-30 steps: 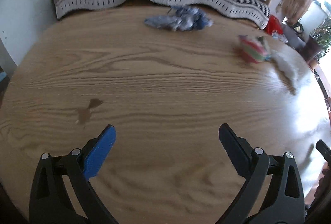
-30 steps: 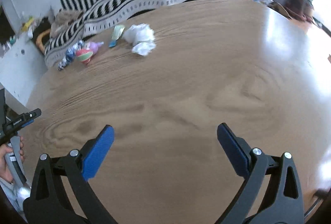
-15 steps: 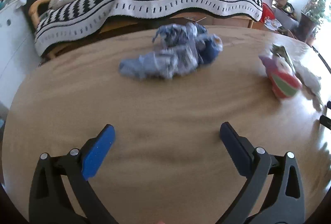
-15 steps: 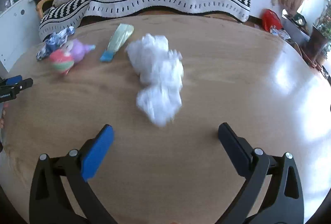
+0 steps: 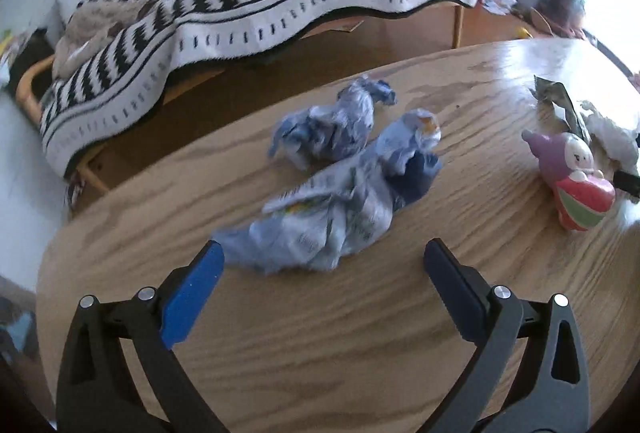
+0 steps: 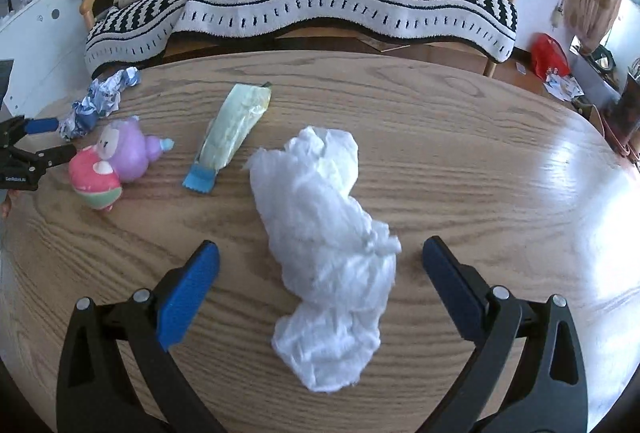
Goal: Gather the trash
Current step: 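Grasp the crumpled blue paper with the left gripper while the right grasps the white tissue, then carry the blue paper and tissue over the black bin and open both grippers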
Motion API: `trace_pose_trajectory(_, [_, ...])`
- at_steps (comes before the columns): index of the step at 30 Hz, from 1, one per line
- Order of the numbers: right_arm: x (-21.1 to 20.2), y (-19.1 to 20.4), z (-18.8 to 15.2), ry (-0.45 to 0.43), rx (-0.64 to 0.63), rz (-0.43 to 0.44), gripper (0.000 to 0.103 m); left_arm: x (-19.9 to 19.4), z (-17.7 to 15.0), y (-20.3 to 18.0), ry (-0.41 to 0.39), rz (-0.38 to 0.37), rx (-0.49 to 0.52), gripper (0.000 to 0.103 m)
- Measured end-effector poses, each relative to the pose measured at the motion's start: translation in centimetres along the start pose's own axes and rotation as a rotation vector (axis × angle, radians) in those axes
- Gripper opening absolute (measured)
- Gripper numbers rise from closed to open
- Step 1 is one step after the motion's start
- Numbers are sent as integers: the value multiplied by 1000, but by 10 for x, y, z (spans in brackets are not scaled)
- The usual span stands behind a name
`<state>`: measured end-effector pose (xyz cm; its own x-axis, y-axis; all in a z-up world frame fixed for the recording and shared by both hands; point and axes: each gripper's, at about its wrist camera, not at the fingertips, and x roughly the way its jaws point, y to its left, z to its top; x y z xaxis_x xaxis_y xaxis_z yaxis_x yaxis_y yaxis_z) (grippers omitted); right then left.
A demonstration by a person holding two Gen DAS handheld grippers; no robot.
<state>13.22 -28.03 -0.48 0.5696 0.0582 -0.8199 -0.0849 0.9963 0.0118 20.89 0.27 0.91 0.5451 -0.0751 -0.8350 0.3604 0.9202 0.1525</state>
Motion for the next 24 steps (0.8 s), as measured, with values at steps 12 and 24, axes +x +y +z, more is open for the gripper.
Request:
trace_pose_trajectory(12, [-14, 6, -6, -60, 4, 47, 27, -11, 3, 6, 51, -66, -104, 50])
trace_pose_trajectory(24, [-70, -4, -27, -142, 108, 119, 22, -89, -21, -20, -8, -78, -119, 48])
